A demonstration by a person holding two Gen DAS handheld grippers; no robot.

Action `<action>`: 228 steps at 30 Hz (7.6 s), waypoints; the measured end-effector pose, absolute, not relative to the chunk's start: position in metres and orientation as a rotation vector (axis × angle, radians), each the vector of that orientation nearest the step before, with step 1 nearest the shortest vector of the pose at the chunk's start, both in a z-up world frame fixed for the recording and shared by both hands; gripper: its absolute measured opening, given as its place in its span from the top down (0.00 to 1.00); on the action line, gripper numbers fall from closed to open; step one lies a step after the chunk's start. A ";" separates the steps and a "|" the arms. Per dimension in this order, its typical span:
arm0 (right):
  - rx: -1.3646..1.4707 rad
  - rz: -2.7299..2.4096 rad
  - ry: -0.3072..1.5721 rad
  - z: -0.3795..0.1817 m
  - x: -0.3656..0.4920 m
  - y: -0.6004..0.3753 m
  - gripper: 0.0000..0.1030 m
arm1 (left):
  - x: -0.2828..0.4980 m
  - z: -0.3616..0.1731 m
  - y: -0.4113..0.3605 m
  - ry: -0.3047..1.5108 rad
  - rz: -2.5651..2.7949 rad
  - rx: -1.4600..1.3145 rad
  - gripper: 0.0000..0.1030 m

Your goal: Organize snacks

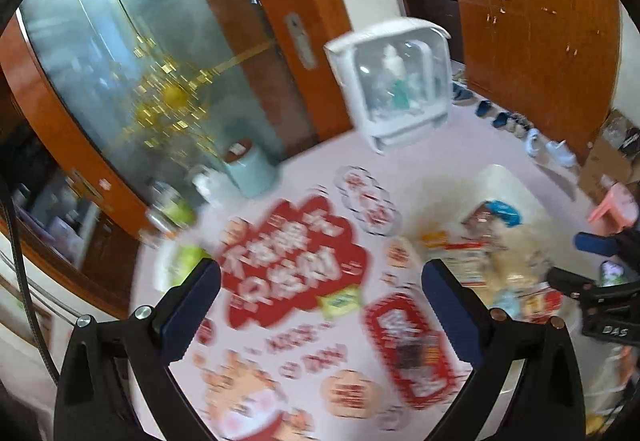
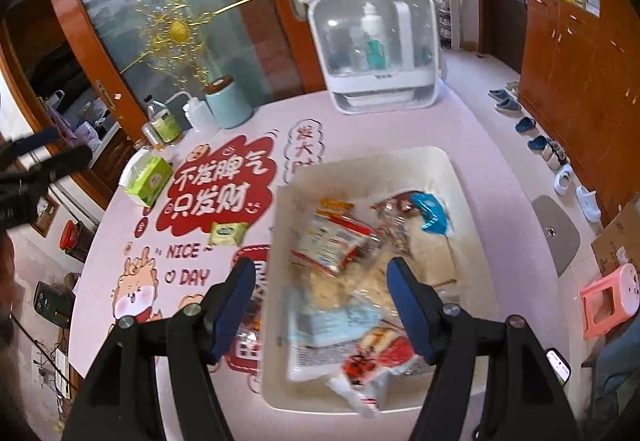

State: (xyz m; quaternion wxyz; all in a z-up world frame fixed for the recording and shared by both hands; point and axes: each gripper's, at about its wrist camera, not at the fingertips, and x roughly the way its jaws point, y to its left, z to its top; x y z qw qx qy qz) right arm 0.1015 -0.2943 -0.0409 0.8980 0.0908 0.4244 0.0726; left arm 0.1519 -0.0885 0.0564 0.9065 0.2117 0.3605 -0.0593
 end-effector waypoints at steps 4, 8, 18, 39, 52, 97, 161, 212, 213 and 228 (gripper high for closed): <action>0.168 0.168 0.868 -0.032 0.103 -0.266 0.33 | 0.156 0.077 -0.063 0.688 -0.112 0.511 0.03; 0.140 0.163 0.873 -0.033 0.105 -0.229 0.33 | 0.164 0.075 -0.043 0.639 -0.179 0.617 0.03; 0.205 0.049 0.923 -0.083 0.110 -0.146 0.33 | 0.213 -0.046 -0.019 0.734 -0.639 0.978 0.03; 0.429 -0.399 0.992 -0.241 0.128 -0.118 0.31 | 0.295 -0.259 -0.064 1.012 -0.949 0.968 0.08; 0.368 -0.353 0.960 -0.237 0.123 -0.112 0.59 | 0.308 -0.257 -0.043 1.162 -0.939 0.707 0.66; 0.111 0.008 0.620 -0.023 0.025 -0.311 0.60 | 0.094 -0.005 -0.152 0.838 -0.409 -0.032 0.66; 0.094 0.204 0.878 -0.055 0.108 -0.348 0.32 | 0.115 -0.056 -0.173 1.000 -0.084 -0.092 0.00; 0.085 0.133 0.827 0.007 -0.014 -0.195 0.26 | -0.006 -0.001 -0.014 0.931 0.042 -0.011 0.00; 0.082 0.135 0.829 0.007 -0.015 -0.194 0.26 | -0.007 -0.001 -0.015 0.932 0.042 -0.012 0.00; 0.083 0.160 0.834 0.006 -0.021 -0.202 0.26 | -0.017 0.003 -0.025 0.919 0.064 0.010 0.00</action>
